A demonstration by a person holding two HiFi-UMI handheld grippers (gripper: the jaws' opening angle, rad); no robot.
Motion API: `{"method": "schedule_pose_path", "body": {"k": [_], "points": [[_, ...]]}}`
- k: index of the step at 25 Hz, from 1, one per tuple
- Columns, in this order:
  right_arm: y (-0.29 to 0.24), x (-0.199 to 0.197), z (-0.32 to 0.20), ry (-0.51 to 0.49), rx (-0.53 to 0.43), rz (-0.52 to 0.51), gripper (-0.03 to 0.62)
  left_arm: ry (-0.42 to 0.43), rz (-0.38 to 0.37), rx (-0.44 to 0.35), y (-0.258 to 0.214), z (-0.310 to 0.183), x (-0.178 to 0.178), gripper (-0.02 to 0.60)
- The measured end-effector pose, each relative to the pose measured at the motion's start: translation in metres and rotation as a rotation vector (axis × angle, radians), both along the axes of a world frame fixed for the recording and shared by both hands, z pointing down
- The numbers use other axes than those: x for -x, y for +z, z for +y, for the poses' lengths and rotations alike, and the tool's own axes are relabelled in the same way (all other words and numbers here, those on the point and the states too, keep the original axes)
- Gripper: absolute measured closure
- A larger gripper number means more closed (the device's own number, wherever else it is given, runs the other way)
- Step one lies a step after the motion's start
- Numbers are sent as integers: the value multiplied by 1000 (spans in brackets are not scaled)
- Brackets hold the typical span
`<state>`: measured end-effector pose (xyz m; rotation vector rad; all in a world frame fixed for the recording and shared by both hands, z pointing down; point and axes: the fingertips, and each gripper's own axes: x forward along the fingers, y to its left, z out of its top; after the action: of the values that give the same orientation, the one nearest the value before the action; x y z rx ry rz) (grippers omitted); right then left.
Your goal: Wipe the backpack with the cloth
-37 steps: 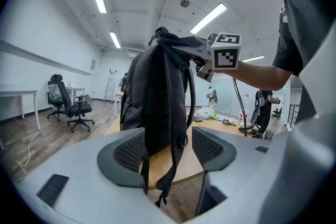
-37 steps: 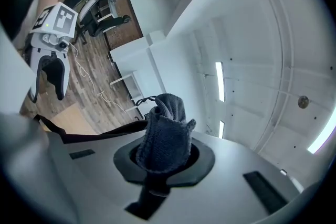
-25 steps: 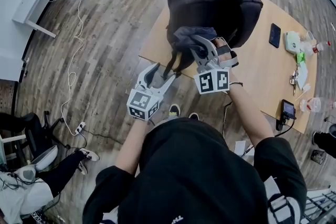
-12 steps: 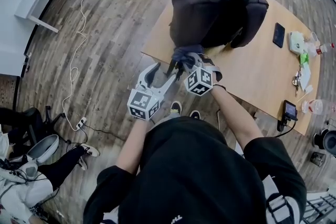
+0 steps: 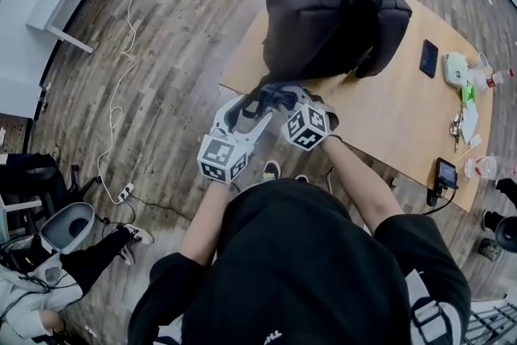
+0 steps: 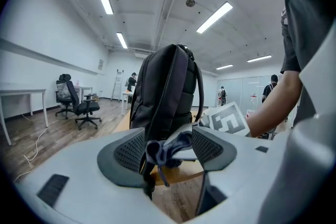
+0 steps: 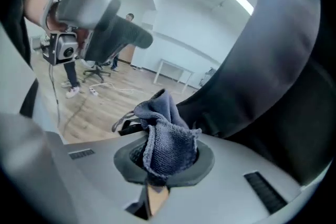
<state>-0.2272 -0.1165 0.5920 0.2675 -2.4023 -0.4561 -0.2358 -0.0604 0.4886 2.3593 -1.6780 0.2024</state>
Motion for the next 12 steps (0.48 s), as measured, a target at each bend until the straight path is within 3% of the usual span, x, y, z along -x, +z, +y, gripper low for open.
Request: {"method": "schedule_pose_path", "body": {"k": [3,5,12], "points": [[-66,-7,-31,83,-312,-77,554,-4,0,-5,-1,-3,-1,288],[-107,-13,-43,85,-486,-93,554,0,-3,-7,-1,-5,-3,288],[-211,-33,-36,-9,-891,-134,554,-1,-7,-17,-5,-9,-1,288]]}}
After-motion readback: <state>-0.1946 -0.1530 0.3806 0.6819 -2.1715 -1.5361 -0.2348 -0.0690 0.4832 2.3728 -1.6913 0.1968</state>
